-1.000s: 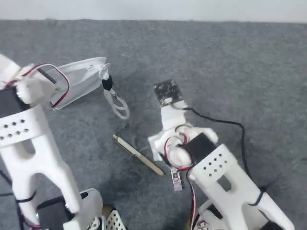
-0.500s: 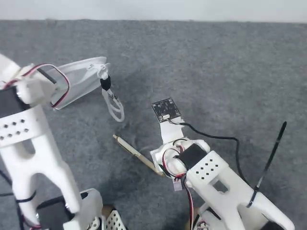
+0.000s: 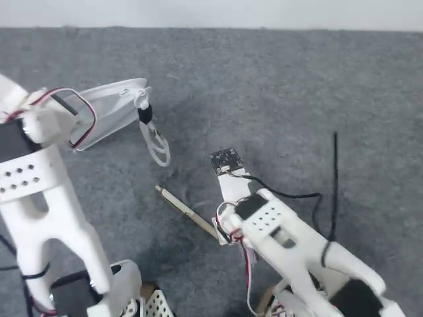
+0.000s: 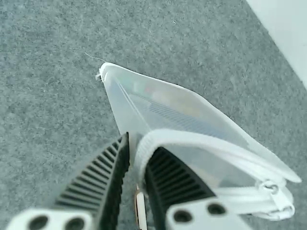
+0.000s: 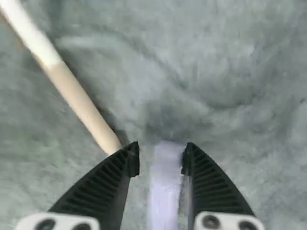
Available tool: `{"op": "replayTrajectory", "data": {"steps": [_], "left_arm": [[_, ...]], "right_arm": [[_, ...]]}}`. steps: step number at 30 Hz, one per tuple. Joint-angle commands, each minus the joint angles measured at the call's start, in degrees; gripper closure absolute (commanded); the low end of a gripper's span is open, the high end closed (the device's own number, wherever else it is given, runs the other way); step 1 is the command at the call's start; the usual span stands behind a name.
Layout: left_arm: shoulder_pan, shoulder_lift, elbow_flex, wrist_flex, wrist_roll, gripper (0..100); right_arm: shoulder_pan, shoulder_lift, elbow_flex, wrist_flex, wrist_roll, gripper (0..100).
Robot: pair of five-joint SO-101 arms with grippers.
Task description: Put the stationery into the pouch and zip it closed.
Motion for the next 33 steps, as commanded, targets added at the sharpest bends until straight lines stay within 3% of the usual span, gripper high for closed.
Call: {"op": "replayTrajectory", "data": {"steps": [1,4,8,16,23,33], "left_arm": [[-0.35,-2.81,-0.75,-2.81,0.44,99],[-0.35,-2.81,-0.75,-2.81,0.44,99],[-0.35,-2.81,-0.75,-2.81,0.44,99],[-0.35,-2.81,-0.75,-2.73,0.44,99],[-0.35,-2.81,-0.75,-2.81,0.44,99],[-0.09,-2.81,-0.75,-2.81,0.44,99]], "right_arm": [[-0.13,3.03,-3.25,-0.66,-0.53,85.4],[-0.13,4.09,-3.25,-0.57,-0.35,87.3],[0.75,4.00,-4.22,0.04,-0.18,99.8],[9.54,4.00,-15.47,13.49,6.24,99.2],[10.42,3.38,-20.66,18.15,7.82,99.2],[10.42,-22.11,-16.97,20.70,7.91,99.2]]}}
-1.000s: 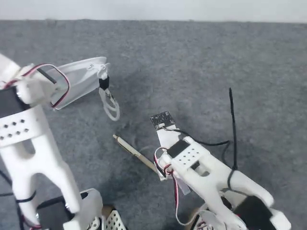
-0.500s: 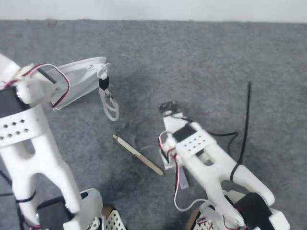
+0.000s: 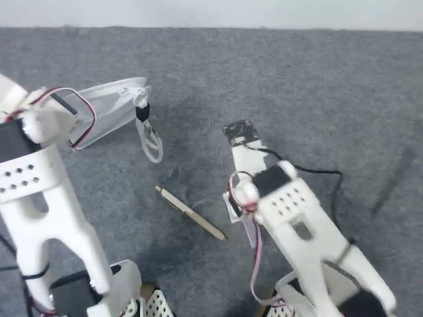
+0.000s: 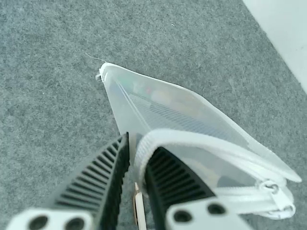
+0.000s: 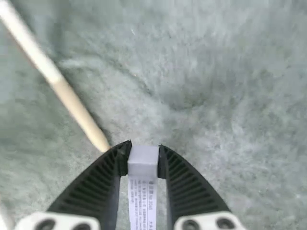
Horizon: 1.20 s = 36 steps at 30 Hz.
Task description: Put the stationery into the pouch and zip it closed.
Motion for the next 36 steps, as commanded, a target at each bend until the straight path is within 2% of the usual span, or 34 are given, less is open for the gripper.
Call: {"op": "replayTrajectory", "data": {"steps": [1,6,19,26,31,36], "left_arm": [[0.00,-2.81,-0.75,-2.29,0.44,99],[0.70,-3.25,-0.75,-2.29,0.44,99],[14.07,-3.34,-1.19,-2.20,0.35,99],[20.75,-3.34,-1.19,-2.64,0.35,99],[21.01,-3.34,-1.19,-2.64,0.35,99],[21.01,-3.16,-1.19,-2.64,0.35,99]], "right_arm": [[0.84,-13.76,1.05,0.40,1.05,99.2],[0.92,-27.38,6.51,-3.30,0.70,99.2],[0.57,-51.91,14.24,-12.35,0.70,99.2],[0.57,-58.33,17.14,-22.90,0.79,99.2],[0.04,-60.35,17.14,-34.42,0.79,99.2],[-5.23,-58.95,17.23,-49.36,1.14,99.2]]}}
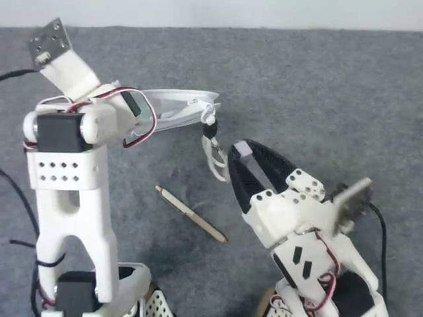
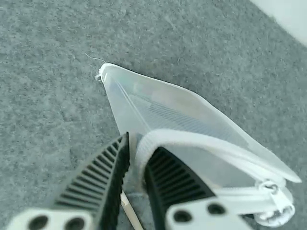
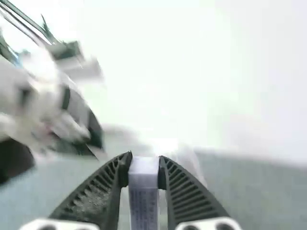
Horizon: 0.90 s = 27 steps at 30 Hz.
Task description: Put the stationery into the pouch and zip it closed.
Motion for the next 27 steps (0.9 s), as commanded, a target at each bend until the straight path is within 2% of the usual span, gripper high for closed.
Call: {"op": "replayTrajectory", "data": {"steps": [1,14,20,27], "left_arm": [[0.35,-3.08,-1.10,-2.64,0.35,99],[0.35,-2.90,-0.92,-2.55,0.35,99],[0.35,-2.90,-0.84,-2.46,0.35,99],[0.26,-2.90,-0.84,-2.37,0.35,99]], "right_arm": [[-3.38,1.80,-0.53,-11.65,1.14,99.2],[-4.62,26.07,-0.62,-43.21,1.14,99.2],[-5.93,34.42,-0.62,-51.12,0.79,99.2],[-6.73,40.22,-0.53,-52.09,0.79,99.2]]}}
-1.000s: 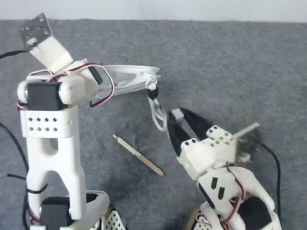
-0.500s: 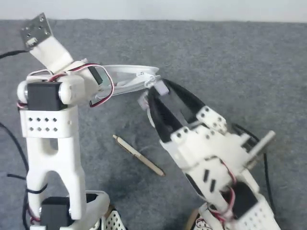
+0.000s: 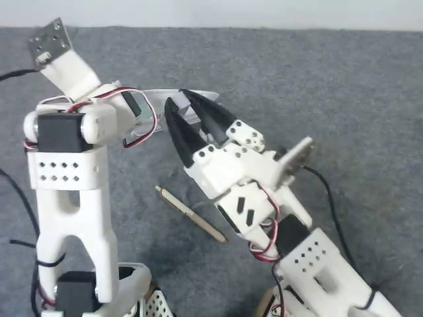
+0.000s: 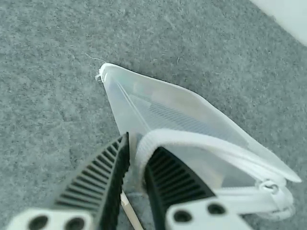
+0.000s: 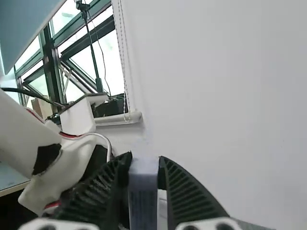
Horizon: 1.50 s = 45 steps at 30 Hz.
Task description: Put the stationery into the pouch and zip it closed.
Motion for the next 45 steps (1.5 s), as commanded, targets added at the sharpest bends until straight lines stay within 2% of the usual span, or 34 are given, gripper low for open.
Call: {"op": "replayTrajectory", "data": {"steps": [1,5,12,19,24,29,33,37,45], "left_arm": [[0.18,-2.90,-0.84,-2.37,0.35,99],[0.18,-2.90,-0.84,-2.37,0.35,99],[-2.20,-2.81,-0.84,-2.46,0.35,99],[-2.02,-2.81,-0.75,-2.37,0.35,99],[-1.85,-2.81,0.66,-2.55,0.35,99],[-1.85,-3.08,0.75,-2.46,0.35,99],[-1.85,-3.08,0.75,-2.20,0.35,99],[-1.85,-3.16,0.75,-2.20,0.35,99],[-1.85,-2.90,0.75,-2.11,0.35,99]], "right_arm": [[-0.48,1.89,-0.53,-1.54,0.79,99.2],[-0.31,6.46,-0.53,-1.71,0.70,99.2],[0.75,9.80,5.80,-10.68,1.14,99.2],[1.01,9.27,6.86,-11.30,1.23,99.2],[1.01,1.01,7.47,-11.30,6.15,99.2],[0.75,-9.01,7.74,-11.21,6.42,99.2],[0.75,-10.33,6.42,-11.38,6.33,99.2],[0.75,-6.99,4.92,-12.09,6.33,99.2],[1.10,9.54,2.73,-25.01,6.86,99.2]]}}
